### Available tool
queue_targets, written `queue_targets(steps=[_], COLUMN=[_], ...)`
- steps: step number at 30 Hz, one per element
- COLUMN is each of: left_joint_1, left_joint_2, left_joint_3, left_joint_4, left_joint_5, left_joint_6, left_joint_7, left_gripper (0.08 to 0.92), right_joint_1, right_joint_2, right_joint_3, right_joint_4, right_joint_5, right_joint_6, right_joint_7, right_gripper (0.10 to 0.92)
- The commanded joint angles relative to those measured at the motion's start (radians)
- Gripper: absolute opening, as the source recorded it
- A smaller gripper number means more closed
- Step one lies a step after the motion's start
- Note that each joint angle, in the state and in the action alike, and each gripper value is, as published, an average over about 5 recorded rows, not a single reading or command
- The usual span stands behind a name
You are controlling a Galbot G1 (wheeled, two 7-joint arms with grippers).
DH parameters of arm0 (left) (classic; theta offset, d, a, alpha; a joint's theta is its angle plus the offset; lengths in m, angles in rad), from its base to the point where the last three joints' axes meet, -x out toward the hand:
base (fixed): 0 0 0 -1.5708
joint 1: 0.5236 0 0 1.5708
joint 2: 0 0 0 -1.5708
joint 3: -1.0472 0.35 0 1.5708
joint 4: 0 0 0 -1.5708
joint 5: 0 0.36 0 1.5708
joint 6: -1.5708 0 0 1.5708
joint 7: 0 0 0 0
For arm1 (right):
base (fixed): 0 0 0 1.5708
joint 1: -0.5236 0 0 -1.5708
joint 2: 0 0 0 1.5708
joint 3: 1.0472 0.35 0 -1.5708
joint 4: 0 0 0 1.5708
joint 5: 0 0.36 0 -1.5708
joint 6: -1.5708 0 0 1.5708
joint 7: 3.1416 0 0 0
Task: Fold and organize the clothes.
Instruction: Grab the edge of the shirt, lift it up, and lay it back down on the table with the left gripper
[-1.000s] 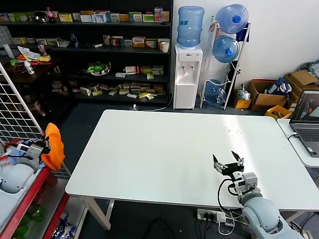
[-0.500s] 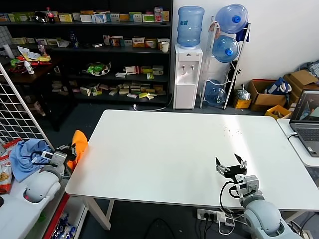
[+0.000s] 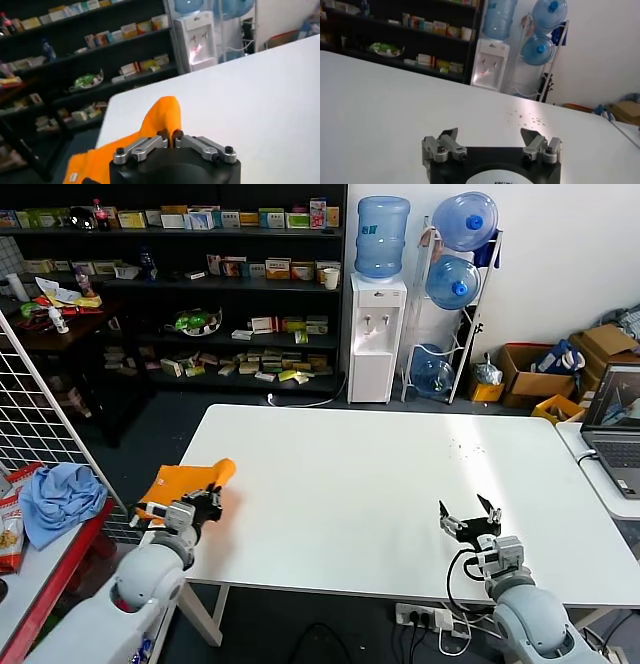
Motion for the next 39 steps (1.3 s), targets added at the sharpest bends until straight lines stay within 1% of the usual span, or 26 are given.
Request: queue_targets(steps=[1,6,10,15,19,22,24,26,30,33,36,39], left_joint_1=[-0.018,-0.045,-0.057,-0.077,-0.095,-0.113,-0.125,-0.128,-0.116,-0.099,-0.072,-0.038], left_joint_2=[-0.267,-0.441,-0.548,-0.651,-0.721,-0.763,-0.769,-0.769,-0.756,-0.707,-0.633,-0.544], left_joint_3=[0.18,0.227,0.257,0.269,0.265,0.252,0.249,0.25,0.254,0.251,0.224,0.169], left_joint_4=[0.025,0.087,0.133,0.2,0.259,0.317,0.344,0.346,0.302,0.257,0.212,0.184], left_joint_5=[0.016,0.062,0.087,0.113,0.121,0.12,0.117,0.108,0.083,0.085,0.108,0.158], left_joint_6=[0.008,-0.007,-0.024,-0.057,-0.091,-0.14,-0.179,-0.214,-0.287,-0.346,-0.424,-0.517], left_joint_7=[-0.053,-0.06,-0.064,-0.066,-0.064,-0.063,-0.059,-0.052,-0.029,-0.01,0.021,0.065], left_gripper=[0.131,0.131,0.131,0.131,0.131,0.131,0.139,0.163,0.274,0.36,0.447,0.534], right_joint_1=[-0.013,-0.023,-0.027,-0.026,-0.029,-0.035,-0.038,-0.042,-0.048,-0.06,-0.076,-0.088], right_joint_2=[-0.003,-0.004,-0.003,-0.005,-0.002,0.001,0.001,-0.002,-0.008,-0.016,-0.02,-0.013], right_joint_3=[0.023,0.031,0.035,0.036,0.036,0.037,0.038,0.04,0.048,0.054,0.065,0.08], right_joint_4=[-0.002,-0.004,-0.003,-0.002,-0.003,0.0,0.005,0.01,0.017,0.02,0.022,0.02], right_joint_5=[-0.002,-0.007,-0.009,-0.01,-0.014,-0.018,-0.018,-0.017,-0.018,-0.022,-0.032,-0.051], right_joint_6=[0.001,0.004,0.005,0.004,0.003,0.003,0.003,0.002,0.004,0.016,0.037,0.066], right_joint_7=[0.001,0.001,0.001,0.003,0.005,0.005,0.005,0.004,0.0,-0.021,-0.061,-0.133], right_gripper=[0.823,0.823,0.823,0.823,0.823,0.823,0.823,0.823,0.823,0.823,0.823,0.823])
